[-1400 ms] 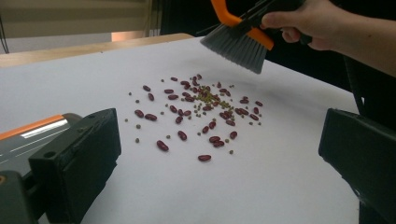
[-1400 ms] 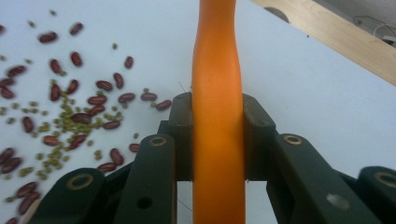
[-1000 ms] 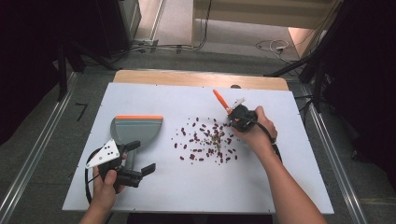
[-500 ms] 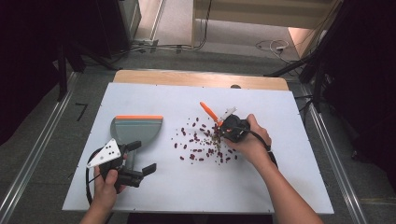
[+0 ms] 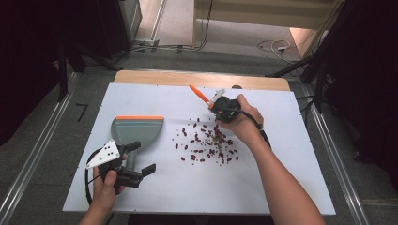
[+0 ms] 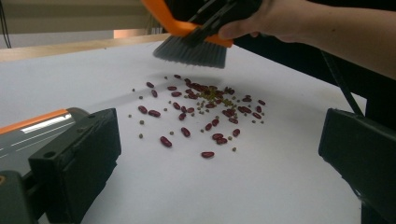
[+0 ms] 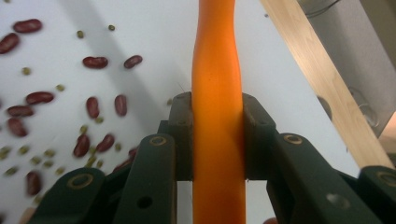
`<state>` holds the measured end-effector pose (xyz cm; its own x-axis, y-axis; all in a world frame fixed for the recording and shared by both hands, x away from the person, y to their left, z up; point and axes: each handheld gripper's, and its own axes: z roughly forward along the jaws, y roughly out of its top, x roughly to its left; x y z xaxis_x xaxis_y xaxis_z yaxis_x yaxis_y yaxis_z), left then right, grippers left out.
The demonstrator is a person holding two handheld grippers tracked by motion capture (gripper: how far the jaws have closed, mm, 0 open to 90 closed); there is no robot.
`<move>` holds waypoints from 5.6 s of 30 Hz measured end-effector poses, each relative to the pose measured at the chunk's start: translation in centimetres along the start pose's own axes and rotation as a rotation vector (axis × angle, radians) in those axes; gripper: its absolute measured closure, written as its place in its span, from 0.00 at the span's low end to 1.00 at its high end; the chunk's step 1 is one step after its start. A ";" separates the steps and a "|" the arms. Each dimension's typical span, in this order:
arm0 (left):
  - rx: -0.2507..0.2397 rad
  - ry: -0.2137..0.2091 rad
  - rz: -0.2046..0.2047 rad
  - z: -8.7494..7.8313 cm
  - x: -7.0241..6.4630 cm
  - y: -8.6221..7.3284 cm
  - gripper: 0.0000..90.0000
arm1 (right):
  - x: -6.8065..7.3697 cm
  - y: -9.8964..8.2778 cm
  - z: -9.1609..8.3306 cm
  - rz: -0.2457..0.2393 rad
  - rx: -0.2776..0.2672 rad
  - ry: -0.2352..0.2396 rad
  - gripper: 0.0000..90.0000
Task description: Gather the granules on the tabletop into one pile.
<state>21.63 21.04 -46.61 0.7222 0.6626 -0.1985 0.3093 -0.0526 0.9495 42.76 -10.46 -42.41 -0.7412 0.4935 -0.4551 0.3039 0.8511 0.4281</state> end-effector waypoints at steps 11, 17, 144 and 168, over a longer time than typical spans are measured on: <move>-0.031 0.016 -0.034 -1.1 1.0 -0.1 0.00 | 2.8 0.7 2.2 -0.162 0.028 0.031 0.76; -0.040 0.014 -0.034 -1.1 0.7 0.0 0.00 | 4.1 -0.6 0.5 -0.190 0.006 0.089 0.76; -0.063 0.077 -0.074 -2.7 2.4 -0.5 0.00 | 8.3 4.5 -6.9 -0.100 -0.090 0.381 0.76; -0.056 0.073 -0.070 -2.5 2.4 -0.6 0.00 | 8.5 4.2 -0.4 0.358 0.156 0.650 0.76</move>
<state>21.61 24.52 -47.01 0.6522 0.7162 -0.2485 0.3209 0.0361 0.9464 37.52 -2.76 -44.13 -0.7704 0.5807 0.2633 0.6376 0.6981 0.3258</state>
